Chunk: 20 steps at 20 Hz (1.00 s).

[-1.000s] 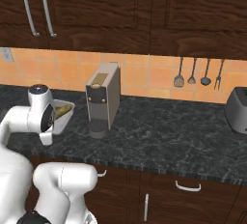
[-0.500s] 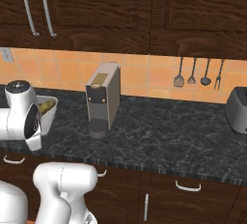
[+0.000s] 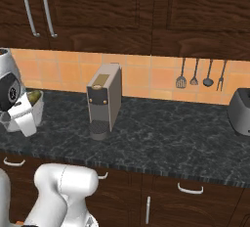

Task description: Take the meat container that has the chicken drumstick and place it on the second highest rack of the freezer. Then take the vegetable container that has the potato and sweet potato and place it on the highest rack of the freezer.

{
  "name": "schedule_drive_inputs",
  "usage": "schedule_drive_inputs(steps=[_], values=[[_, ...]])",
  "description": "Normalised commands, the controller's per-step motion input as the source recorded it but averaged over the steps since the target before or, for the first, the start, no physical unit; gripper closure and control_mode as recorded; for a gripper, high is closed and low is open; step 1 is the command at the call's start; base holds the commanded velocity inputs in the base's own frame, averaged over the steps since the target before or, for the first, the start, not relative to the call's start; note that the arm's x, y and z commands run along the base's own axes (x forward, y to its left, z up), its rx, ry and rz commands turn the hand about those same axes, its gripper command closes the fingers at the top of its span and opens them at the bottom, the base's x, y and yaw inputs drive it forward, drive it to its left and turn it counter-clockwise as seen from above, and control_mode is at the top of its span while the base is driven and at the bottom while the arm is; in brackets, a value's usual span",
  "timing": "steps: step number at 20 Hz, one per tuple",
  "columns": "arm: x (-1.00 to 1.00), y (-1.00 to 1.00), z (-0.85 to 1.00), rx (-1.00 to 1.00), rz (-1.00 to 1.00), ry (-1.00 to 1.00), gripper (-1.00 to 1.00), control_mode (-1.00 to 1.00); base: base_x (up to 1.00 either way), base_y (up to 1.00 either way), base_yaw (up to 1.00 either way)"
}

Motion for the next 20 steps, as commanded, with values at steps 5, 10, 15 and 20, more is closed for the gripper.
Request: schedule_drive_inputs(steps=[5, 10, 15, 20], values=[[-0.91, -0.49, 0.52, -0.03, 0.22, 0.0, 1.0, -1.0, 0.0, 0.0, 0.0], [-0.91, -0.31, 0.78, 0.03, 0.21, -0.09, 1.0, -1.0, 0.0, 0.0, 0.0], [-0.69, -0.03, 0.8, 0.02, 0.05, -0.03, 1.0, -1.0, 0.0, 0.0, 0.0], [-0.51, -0.05, 0.32, 0.0, 0.01, 0.0, 1.0, -1.0, 0.0, 0.0, 0.0]])
